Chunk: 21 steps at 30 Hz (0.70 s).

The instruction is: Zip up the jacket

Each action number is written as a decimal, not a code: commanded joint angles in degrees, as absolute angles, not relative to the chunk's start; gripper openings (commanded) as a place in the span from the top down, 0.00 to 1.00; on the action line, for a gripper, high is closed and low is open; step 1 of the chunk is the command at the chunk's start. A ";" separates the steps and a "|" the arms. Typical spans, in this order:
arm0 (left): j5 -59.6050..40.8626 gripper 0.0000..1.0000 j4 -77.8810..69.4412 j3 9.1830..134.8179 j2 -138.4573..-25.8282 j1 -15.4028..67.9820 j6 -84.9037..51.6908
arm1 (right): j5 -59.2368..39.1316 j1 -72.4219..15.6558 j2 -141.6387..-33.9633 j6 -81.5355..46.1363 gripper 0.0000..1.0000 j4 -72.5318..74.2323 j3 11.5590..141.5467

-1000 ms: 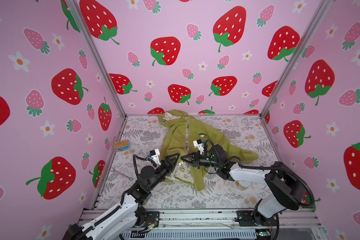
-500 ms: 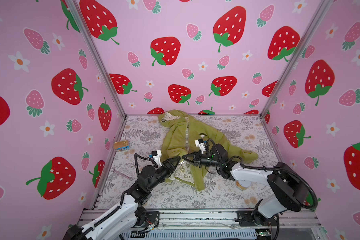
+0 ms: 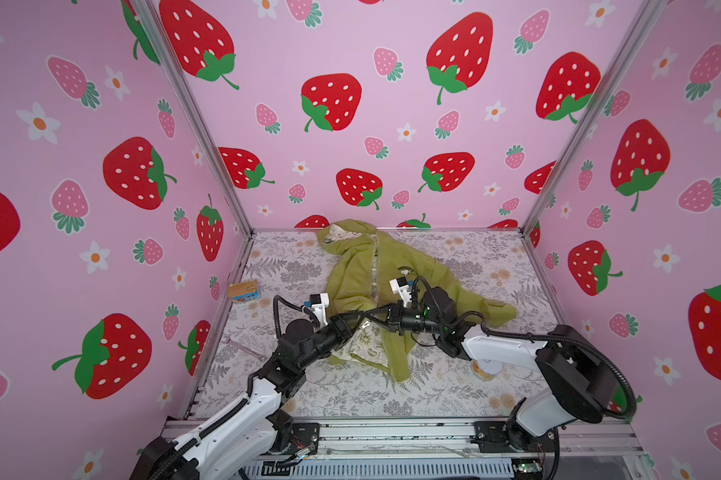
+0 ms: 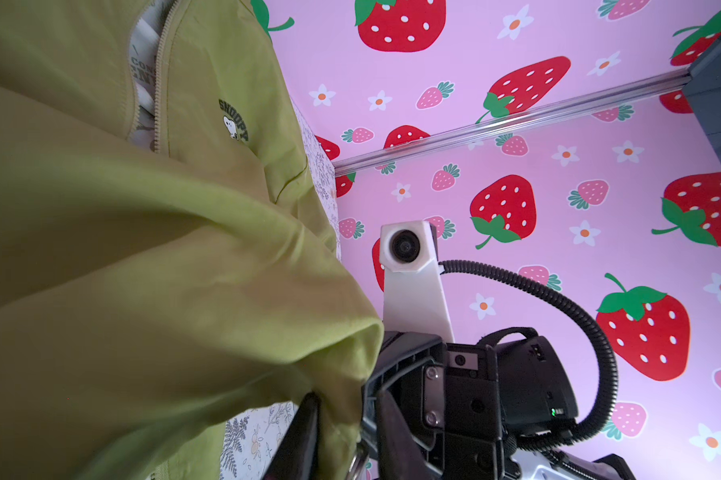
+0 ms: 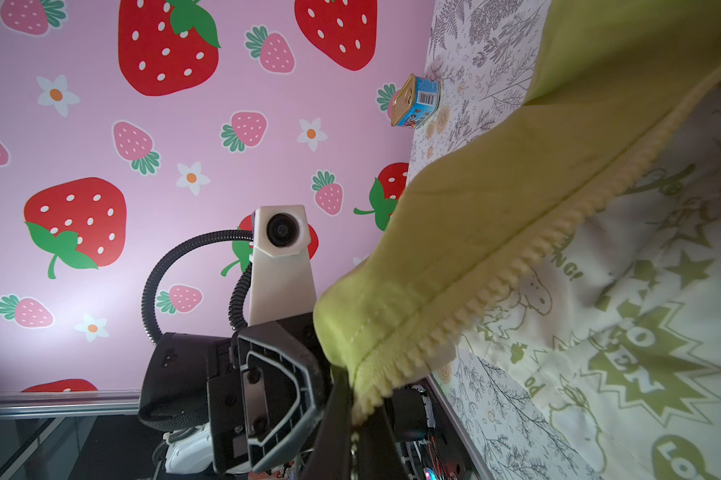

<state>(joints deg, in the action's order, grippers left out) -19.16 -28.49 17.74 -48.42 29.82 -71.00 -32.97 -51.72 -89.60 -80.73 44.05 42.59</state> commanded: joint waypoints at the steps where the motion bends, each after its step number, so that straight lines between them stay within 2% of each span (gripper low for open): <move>1: -22.09 0.76 -30.32 19.87 -47.84 29.51 -70.12 | -33.32 -51.38 -88.72 -80.33 1.00 44.30 43.68; 17: -24.52 0.86 -27.20 20.84 -48.41 28.83 -68.64 | -33.68 -51.38 -88.86 -79.19 1.00 42.67 45.12; 21: -25.01 0.93 -27.06 21.01 -49.18 28.83 -68.68 | -33.75 -51.35 -88.78 -78.73 1.00 42.14 45.42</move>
